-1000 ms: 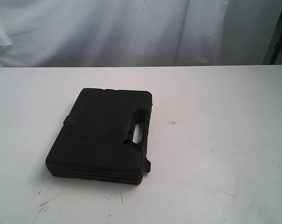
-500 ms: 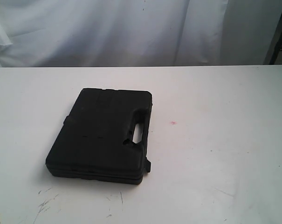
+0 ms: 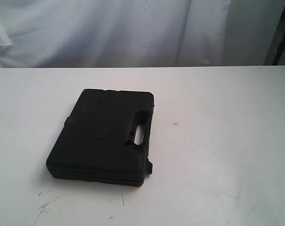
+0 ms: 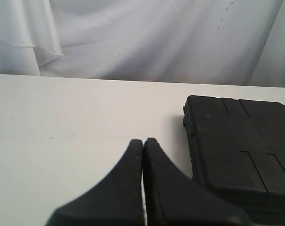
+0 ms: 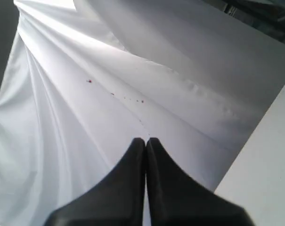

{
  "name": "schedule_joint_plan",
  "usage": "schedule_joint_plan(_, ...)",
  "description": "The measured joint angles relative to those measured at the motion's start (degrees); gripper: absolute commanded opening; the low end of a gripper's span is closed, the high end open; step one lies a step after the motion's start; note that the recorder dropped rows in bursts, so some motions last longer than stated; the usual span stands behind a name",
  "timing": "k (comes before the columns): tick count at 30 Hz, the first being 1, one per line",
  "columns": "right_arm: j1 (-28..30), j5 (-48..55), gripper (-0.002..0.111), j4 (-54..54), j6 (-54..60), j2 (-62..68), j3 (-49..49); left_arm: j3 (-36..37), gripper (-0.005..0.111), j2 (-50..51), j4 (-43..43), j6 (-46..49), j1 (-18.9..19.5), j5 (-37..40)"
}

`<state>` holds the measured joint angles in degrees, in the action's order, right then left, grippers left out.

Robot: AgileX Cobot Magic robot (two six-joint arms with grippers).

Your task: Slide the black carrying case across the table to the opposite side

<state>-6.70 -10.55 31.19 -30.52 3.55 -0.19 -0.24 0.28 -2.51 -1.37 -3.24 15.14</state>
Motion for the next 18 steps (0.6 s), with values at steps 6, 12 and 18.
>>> schedule_joint_plan(6, 0.0, 13.55, 0.0, -5.35, -0.52, 5.18, -8.88, 0.0, 0.0, 0.0, 0.0, 0.08, 0.0, 0.0)
schedule_joint_plan(12, 0.0, 40.05, 0.0, -14.85, 9.27, 28.42, -32.63, 0.0, 0.0, 0.0, 0.0, 0.08, 0.0, 0.0)
schedule_joint_plan(18, -0.38, 56.52, 0.0, -16.82, 19.43, 55.7, -51.57, 0.0, 0.0, 0.0, 0.11, 0.08, 0.0, 0.0)
